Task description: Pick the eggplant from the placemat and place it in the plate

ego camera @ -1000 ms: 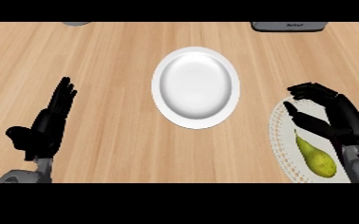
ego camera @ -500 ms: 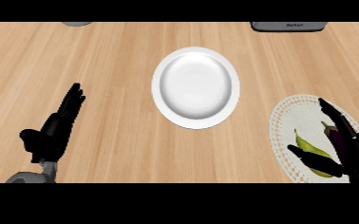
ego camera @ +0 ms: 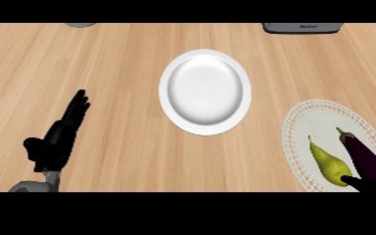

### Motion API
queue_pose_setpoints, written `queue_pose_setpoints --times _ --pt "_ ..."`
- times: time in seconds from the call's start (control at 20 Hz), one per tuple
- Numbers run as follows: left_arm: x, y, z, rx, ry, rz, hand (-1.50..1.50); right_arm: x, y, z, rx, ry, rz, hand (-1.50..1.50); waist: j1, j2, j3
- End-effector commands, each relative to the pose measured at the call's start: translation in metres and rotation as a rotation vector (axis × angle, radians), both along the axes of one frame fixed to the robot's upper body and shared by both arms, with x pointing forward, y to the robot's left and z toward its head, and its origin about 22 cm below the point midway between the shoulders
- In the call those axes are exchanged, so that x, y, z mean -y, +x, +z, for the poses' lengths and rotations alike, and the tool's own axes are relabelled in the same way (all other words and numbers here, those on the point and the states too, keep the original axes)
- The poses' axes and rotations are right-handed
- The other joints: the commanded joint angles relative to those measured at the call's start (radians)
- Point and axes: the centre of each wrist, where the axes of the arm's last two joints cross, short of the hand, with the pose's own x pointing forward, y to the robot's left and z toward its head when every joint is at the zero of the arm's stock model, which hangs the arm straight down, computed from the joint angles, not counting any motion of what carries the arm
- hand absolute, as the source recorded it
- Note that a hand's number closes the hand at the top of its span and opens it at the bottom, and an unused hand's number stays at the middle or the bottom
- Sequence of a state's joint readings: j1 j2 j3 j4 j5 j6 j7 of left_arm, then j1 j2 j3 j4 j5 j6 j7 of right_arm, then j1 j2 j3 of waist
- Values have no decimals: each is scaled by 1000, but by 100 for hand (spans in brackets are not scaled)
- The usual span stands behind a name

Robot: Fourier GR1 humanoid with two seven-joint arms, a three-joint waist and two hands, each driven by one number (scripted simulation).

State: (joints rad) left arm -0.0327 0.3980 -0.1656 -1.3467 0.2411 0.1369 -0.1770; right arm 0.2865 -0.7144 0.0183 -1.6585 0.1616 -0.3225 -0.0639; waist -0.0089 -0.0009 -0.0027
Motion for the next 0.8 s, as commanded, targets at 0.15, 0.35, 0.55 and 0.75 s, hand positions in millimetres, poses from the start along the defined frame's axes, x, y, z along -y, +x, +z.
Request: queue_pose_setpoints --times 0.15,0.35,0.55,0.75 --pt "9 2 6 -1 0 5 0 5 -10 34 -342 -225 -10 -150 4 -2 0" --pt "4 5 15 -1 -10 -9 0 -9 -5 31 -436 -180 -53 -150 9 -1 2" --pt "-8 14 4 -10 -1 -2 0 -9 15 20 -508 -215 -100 -150 11 2 2" --pt "-5 5 -6 -15 5 -19 0 -14 27 41 -535 -232 -118 -150 9 1 2"
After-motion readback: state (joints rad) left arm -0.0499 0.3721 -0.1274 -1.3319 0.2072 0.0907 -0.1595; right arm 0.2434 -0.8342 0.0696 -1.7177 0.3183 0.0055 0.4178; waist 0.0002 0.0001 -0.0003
